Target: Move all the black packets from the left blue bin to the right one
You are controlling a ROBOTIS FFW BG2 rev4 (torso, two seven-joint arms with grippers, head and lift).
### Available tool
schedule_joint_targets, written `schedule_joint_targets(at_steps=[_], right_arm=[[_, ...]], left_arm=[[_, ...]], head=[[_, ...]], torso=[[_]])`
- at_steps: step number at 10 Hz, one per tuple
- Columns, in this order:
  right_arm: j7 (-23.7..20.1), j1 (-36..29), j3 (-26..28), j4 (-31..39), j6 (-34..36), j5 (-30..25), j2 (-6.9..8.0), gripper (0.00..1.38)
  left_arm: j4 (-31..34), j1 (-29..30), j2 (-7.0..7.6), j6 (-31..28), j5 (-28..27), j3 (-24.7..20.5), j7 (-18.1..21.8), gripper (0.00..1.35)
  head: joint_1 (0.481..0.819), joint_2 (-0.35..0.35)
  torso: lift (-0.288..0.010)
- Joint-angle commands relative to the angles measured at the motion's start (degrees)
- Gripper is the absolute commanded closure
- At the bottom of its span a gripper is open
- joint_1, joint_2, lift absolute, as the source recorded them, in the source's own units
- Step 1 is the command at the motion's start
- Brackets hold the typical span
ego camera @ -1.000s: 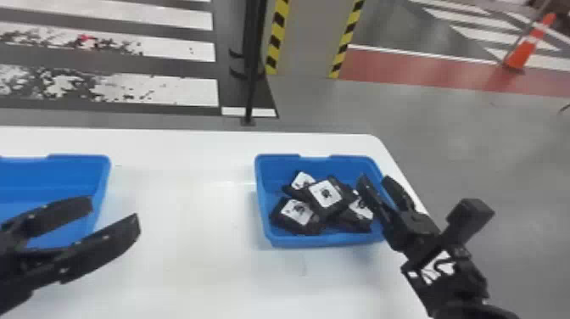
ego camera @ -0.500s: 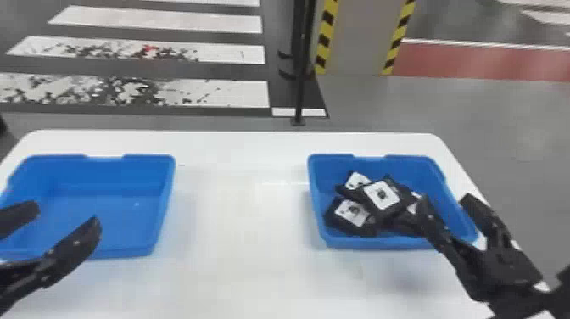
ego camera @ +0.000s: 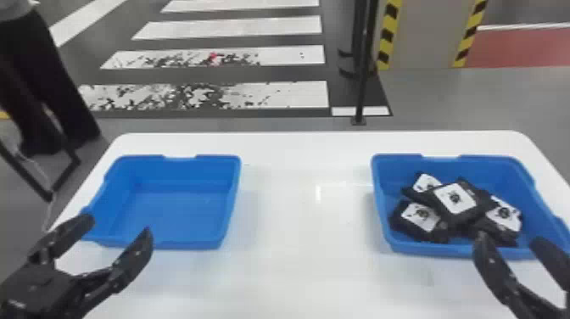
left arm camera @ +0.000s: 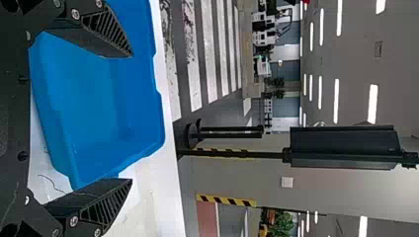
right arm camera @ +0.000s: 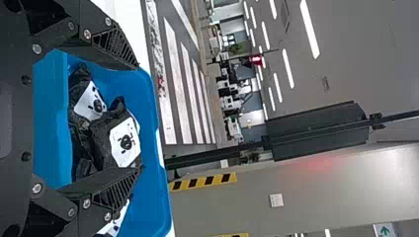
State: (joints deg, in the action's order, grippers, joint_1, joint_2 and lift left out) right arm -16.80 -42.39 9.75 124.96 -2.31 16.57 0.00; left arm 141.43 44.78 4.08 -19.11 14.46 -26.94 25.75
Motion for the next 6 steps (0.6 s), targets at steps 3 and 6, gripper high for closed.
schedule_joint_targets(at_steps=[3,6], right_arm=[[3.1,-3.2,-1.4,3.5,-1.1,-2.5,0.05,0.33],[3.5,-2.2,-2.9,4.1,-2.2,-3.2,0.05,0.33]], left_arm=[[-4.4,0.4,1.36,3.5,-0.3,1.9,-0.7,0.16],[-5.1,-0.1,1.63,4.1,0.0,2.6,-1.0,0.16]], head=[[0.695,0.115],[0.695,0.128]], torso=[[-0.185],[-0.185]])
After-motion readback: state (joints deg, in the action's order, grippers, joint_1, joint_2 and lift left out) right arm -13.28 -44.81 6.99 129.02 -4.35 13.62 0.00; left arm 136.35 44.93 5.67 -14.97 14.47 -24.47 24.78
